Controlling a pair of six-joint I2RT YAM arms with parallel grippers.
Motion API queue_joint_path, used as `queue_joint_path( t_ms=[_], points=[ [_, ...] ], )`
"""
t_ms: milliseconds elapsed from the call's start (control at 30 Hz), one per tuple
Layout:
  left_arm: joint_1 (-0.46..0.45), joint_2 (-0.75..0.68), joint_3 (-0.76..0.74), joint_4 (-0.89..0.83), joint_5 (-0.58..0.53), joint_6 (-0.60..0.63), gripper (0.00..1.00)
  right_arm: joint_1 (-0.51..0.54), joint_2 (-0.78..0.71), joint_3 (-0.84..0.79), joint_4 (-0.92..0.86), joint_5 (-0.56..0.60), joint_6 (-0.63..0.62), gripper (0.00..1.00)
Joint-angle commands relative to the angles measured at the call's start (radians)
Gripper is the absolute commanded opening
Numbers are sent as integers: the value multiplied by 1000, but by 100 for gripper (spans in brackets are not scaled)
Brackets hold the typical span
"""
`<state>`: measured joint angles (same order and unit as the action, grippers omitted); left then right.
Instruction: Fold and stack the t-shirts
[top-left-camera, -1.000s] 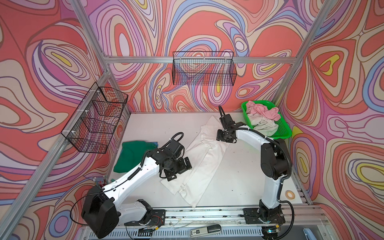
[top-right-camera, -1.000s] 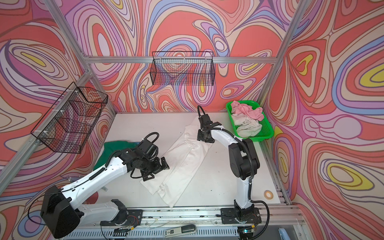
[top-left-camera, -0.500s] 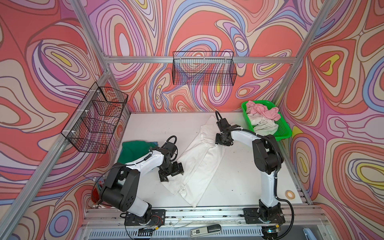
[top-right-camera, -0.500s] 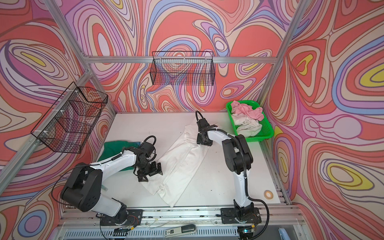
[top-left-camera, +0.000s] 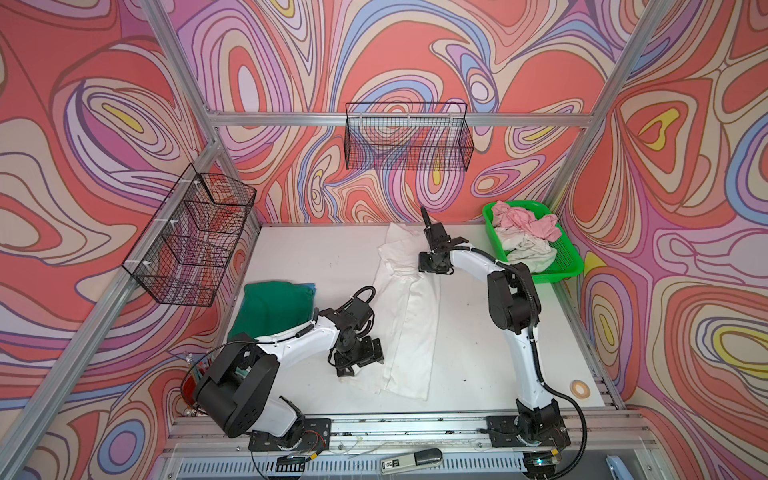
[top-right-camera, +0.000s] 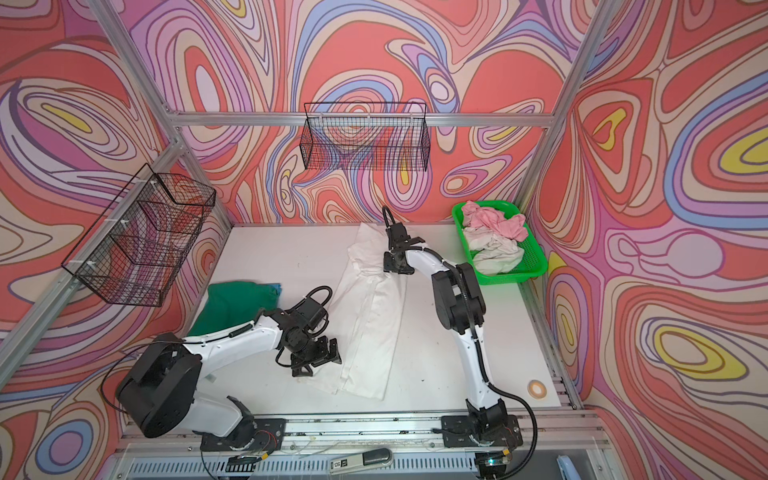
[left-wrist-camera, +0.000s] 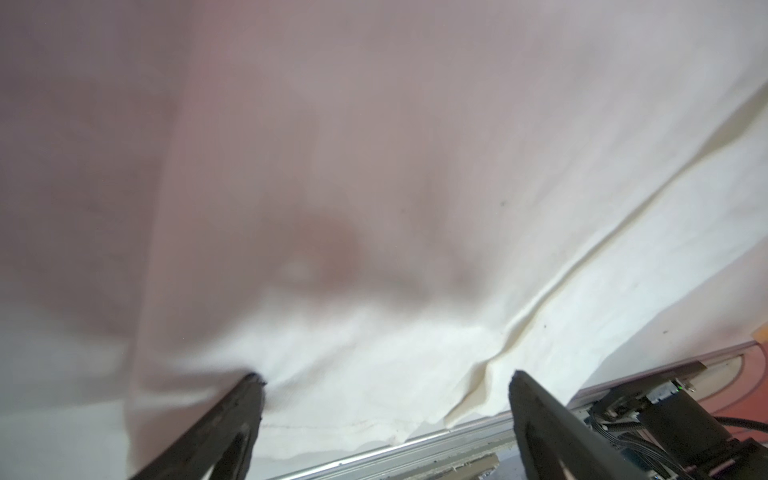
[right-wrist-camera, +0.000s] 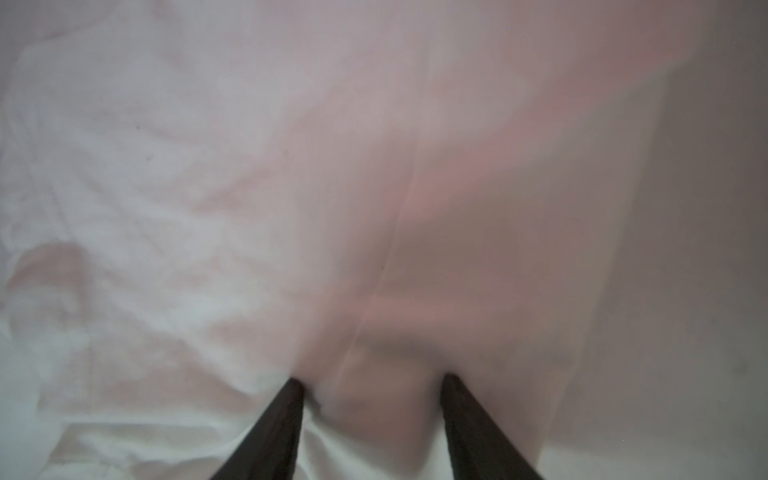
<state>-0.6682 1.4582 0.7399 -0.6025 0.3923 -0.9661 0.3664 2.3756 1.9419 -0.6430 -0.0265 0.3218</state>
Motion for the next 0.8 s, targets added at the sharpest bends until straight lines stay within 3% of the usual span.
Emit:
queue_joint_path(
  t_ms=[0,167,300,500,600,767],
  points=[
    [-82,29,-93,97,26,-168,94,0,59,102,-126,-36,-62,57],
    [-164,10,-107,164,10,-267,95,0,-79,77,-128,-6,-23,60],
    [-234,-27,-125,246,1,-347,96,0,-255,-60,-77,-75,33,63],
    [-283,-212,-109,252,-83,-369,100,11,-584,-451,69,-150,130,69],
    [-276,-324,-86,147,-154,-307,100,37,-758,-648,103,-133,181,71],
    [-214,-521,-99,-4,-164,-237,100,135,-1036,-957,115,-98,302,72]
  ],
)
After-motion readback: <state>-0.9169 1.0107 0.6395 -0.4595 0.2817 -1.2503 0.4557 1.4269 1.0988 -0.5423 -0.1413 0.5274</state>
